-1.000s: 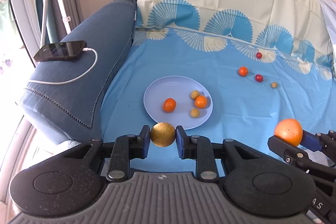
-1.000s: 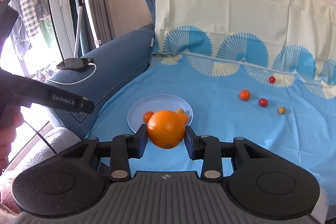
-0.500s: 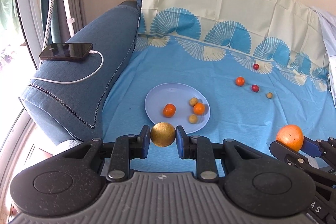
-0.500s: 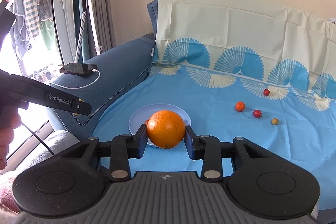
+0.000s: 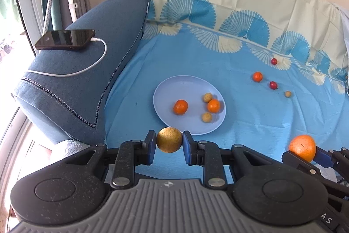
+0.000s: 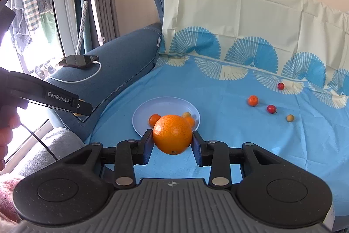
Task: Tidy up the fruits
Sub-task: 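Carry both fruits over the blue plate and open both tools to drop them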
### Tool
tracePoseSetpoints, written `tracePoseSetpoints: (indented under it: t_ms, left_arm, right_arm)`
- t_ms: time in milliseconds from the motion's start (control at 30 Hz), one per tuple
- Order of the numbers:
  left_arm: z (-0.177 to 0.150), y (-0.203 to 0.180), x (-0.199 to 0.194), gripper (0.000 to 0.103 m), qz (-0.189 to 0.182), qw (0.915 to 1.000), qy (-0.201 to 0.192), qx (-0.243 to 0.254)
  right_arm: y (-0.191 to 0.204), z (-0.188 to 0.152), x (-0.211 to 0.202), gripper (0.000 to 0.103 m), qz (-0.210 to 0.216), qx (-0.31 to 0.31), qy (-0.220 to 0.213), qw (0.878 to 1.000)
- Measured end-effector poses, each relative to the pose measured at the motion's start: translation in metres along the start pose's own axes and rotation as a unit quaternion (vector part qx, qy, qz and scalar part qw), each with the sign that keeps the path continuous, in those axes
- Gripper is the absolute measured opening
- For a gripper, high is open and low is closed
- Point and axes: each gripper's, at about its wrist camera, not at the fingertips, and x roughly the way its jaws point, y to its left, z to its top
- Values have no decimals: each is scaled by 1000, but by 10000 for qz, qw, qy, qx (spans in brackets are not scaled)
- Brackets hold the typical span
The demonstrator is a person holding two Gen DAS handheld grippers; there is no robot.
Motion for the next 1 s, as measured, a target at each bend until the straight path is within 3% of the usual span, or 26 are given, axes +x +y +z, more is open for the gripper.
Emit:
tracePoseSetpoints:
  t_ms: [567, 1000]
  left_arm:
    - [78, -3, 132, 29, 211, 9986, 480, -69]
    - [86, -8, 224, 29, 453, 9944, 926, 226]
  right_arm:
    - [-10, 37, 145, 39, 24, -17, 645, 9979]
    - [-8, 39, 237, 39, 85, -306, 1160, 9927]
